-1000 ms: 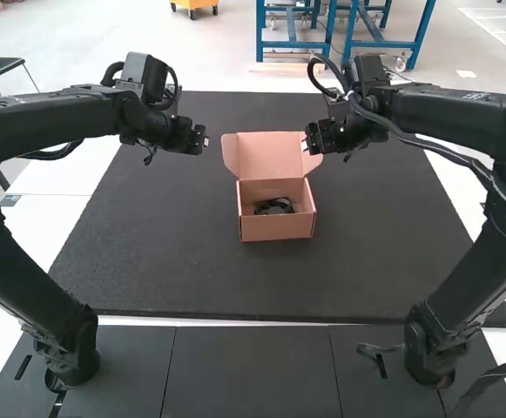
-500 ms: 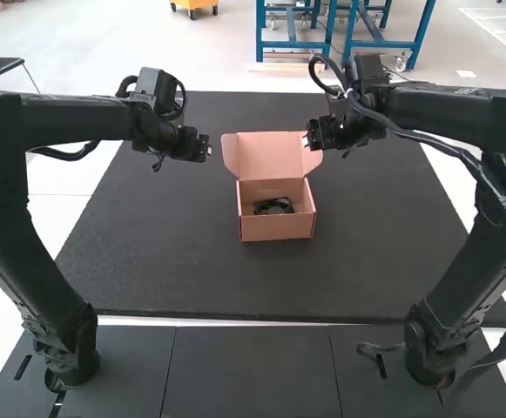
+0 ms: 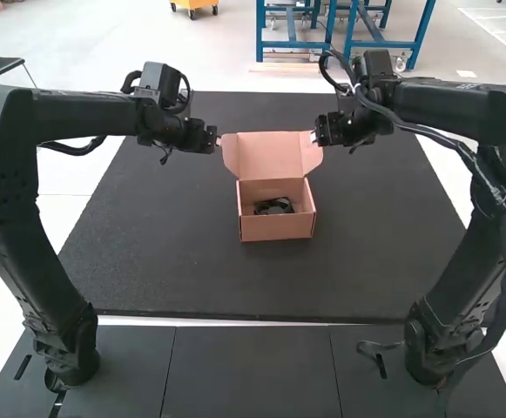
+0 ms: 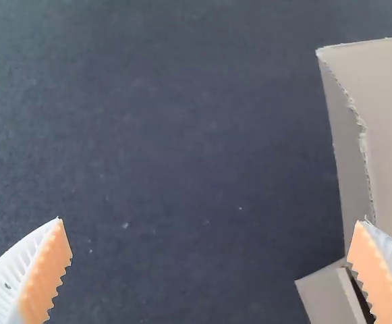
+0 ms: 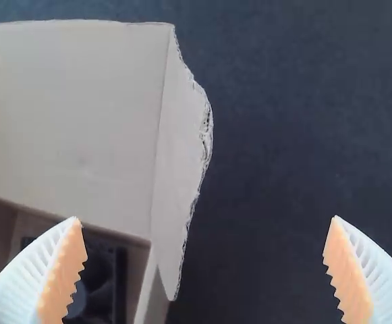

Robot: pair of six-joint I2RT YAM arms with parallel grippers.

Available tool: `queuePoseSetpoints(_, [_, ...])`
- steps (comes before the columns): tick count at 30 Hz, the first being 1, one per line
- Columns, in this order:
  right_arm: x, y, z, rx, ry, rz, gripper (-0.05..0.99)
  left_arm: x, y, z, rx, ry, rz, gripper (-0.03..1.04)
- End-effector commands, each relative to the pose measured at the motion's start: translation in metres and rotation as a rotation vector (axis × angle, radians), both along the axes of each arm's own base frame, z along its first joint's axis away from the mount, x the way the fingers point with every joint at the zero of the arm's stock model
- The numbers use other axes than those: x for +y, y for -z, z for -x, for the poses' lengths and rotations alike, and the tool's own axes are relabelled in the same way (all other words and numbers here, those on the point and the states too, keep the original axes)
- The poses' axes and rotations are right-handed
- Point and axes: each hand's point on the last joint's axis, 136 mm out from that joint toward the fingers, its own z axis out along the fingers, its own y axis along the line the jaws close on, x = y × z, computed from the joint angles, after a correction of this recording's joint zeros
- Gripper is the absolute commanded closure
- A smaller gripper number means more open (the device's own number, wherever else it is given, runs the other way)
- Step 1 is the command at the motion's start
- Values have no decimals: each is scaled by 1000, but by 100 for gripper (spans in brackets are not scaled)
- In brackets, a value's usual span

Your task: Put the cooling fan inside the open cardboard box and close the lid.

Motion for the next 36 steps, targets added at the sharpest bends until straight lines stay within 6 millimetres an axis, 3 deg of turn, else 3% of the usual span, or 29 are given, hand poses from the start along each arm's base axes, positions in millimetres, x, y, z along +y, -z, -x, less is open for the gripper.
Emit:
queuePoseSetpoints(1, [0,-13,-5,-12,6,-45,14,-15,-11,-3,-15,39,49,4])
queuePoseSetpoints(13, [11,-16,-11,27,-17,-109,14,-24,-3,-3,9,55,77,4])
queuePoseSetpoints(23, [14,-14,-16,44,-20,-108,14,-54,-9,2,3,124,149,4])
queuePoseSetpoints(31, [14,-12,-19,50,-16,-113,39,-59,-7,5,11,132,148,4])
queuePoseSetpoints(34, [13,-12,-19,50,-15,-113,42,-59,-7,6,13,133,149,4])
queuePoseSetpoints(36, [14,-11,-19,52,-17,-117,50,-59,-7,6,15,130,150,4])
